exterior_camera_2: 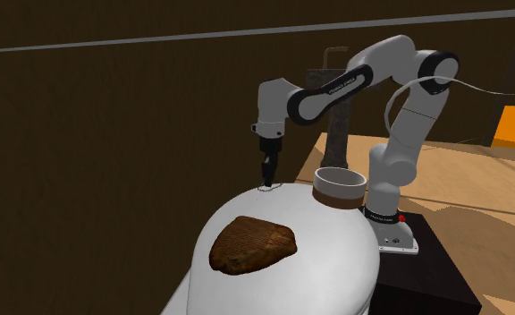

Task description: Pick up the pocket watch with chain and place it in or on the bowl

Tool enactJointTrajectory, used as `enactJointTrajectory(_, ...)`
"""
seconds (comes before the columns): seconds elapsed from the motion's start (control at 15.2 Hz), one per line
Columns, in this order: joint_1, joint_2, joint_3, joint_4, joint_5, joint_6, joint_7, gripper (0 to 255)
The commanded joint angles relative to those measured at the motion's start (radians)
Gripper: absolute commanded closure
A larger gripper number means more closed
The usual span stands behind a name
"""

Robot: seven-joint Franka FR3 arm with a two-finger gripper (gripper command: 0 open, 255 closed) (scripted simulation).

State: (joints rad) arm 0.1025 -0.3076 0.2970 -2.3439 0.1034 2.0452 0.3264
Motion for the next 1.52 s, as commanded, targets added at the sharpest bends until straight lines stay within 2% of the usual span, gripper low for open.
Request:
enactJointTrajectory(0.0,0.0,-0.005,-0.002,0.022,0.0,-0.027,0.001,255)
enactJointTrajectory(1.32,-0.006,-0.041,-0.022,0.255,-0.006,-0.295,0.0,255)
enactJointTrajectory(1.45,0.002,-0.124,-0.032,0.184,0.011,-0.307,-0.012,255)
